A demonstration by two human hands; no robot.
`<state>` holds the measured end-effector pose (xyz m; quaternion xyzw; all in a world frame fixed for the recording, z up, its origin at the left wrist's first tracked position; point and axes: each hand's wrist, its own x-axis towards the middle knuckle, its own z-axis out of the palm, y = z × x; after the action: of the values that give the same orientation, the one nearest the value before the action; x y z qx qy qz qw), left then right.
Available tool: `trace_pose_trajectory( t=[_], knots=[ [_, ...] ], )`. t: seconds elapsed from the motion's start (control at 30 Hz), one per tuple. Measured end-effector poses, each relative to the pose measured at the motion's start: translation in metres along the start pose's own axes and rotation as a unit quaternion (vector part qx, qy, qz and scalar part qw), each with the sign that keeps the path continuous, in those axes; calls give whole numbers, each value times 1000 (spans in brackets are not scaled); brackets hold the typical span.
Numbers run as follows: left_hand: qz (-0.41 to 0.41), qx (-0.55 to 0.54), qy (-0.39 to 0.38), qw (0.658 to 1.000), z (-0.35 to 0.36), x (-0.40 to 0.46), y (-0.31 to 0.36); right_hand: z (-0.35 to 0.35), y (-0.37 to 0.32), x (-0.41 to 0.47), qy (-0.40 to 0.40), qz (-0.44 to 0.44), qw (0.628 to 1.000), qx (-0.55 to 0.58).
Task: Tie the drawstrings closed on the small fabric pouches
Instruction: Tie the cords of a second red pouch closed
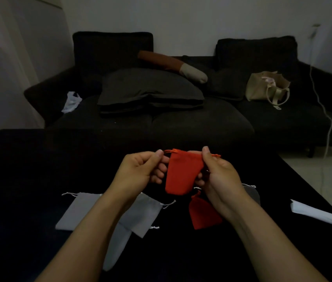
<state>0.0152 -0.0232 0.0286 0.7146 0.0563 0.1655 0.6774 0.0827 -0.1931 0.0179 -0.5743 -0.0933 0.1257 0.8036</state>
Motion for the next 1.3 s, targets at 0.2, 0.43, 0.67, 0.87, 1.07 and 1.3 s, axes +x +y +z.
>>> trace_pose_trajectory(
  t=[0.2, 0.43, 0.67, 0.87, 1.07, 1.3],
  knots=[
    [-32, -69, -3, 997, 11, -2, 4, 0, 0, -1, -20, -5, 999, -32],
    [-55, -183, 118, 975, 28, -5, 7, 6, 0, -1, -20, -6, 998, -66],
    [-86, -454, 172, 870, 9, 6, 14, 4, -11, -3, -14, 31, 995, 91],
    [-34, -357, 111, 927, 6, 6, 15, 6, -18, -7, -59, 25, 990, 126],
    [-24, -421, 102, 901, 25, 1, 13, 11, -22, -10, -72, 9, 985, 156],
    [-20, -328, 21, 944, 30, -2, 13, 18, -23, -14, -117, -27, 993, 6]
  ],
)
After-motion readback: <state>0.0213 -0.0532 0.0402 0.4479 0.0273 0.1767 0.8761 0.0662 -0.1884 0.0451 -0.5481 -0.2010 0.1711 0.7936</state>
